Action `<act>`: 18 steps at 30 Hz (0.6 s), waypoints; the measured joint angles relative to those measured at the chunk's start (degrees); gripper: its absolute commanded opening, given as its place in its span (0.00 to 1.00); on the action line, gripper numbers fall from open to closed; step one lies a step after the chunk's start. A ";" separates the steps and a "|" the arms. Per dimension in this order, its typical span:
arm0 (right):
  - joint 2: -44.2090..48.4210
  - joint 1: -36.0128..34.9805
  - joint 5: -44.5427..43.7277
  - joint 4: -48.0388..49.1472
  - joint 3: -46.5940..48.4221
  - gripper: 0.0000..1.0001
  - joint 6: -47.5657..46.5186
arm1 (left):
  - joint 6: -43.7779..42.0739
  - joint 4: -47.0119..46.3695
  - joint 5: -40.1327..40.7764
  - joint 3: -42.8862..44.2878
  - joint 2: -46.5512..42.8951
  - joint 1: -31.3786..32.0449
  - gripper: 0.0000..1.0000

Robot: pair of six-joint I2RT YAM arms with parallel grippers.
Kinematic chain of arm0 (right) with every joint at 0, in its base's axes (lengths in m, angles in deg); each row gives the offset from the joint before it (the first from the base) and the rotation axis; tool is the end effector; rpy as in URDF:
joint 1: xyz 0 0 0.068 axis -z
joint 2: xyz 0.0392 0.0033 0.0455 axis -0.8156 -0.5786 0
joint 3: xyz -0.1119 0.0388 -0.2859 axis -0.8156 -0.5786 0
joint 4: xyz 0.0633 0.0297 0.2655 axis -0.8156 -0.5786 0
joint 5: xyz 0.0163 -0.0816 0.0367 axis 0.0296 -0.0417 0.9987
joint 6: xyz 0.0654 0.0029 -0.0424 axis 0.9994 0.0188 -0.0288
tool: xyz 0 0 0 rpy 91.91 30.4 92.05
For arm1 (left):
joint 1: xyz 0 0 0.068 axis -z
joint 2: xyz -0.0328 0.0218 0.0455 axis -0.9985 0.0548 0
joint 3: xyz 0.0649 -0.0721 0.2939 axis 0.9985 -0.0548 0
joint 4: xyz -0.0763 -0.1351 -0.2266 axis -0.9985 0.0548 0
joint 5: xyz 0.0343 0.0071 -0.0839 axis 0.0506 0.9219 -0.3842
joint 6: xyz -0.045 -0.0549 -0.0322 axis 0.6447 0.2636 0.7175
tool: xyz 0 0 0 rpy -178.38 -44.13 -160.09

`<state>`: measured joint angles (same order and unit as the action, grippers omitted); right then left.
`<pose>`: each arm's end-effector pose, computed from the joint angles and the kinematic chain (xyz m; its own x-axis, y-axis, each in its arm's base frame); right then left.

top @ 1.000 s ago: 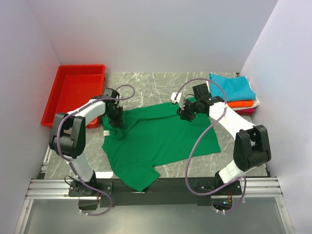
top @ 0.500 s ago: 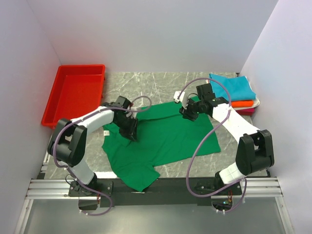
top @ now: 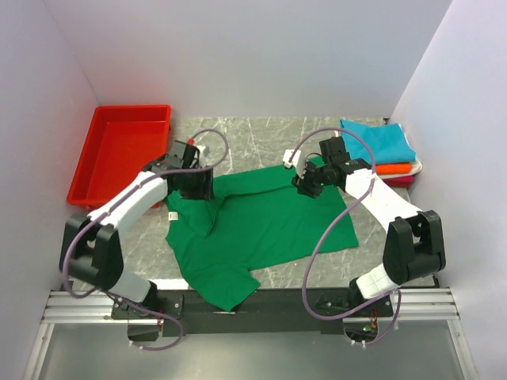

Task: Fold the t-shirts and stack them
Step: Fold the tshirt

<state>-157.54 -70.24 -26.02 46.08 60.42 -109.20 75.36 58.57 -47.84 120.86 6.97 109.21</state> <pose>0.3180 0.1229 0.2626 -0.0740 -0.7319 -0.6774 -0.9303 0.2953 -0.2174 0.2984 -0.1336 0.2605 -0.8770 0.0454 -0.4784 0.2029 0.9374 -0.2830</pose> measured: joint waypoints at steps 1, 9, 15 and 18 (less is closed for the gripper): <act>0.00 0.04 0.02 0.00 -0.02 0.45 0.09 | 0.37 -0.59 0.63 0.46 1.03 -1.11 0.61; 0.00 0.11 0.20 0.17 -0.11 0.45 0.20 | 2.56 -3.04 2.64 4.37 15.47 -4.44 0.54; 0.00 0.17 0.39 0.33 -0.85 0.45 0.20 | 3.43 -4.02 -0.90 7.69 20.46 -4.44 0.18; 0.00 0.39 0.44 0.28 -1.03 0.45 0.22 | 3.28 -4.68 -3.98 8.15 20.65 -4.44 0.03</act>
<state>-157.54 -69.85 -25.58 46.36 59.39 -108.98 78.64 53.89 -51.82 129.01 27.63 104.77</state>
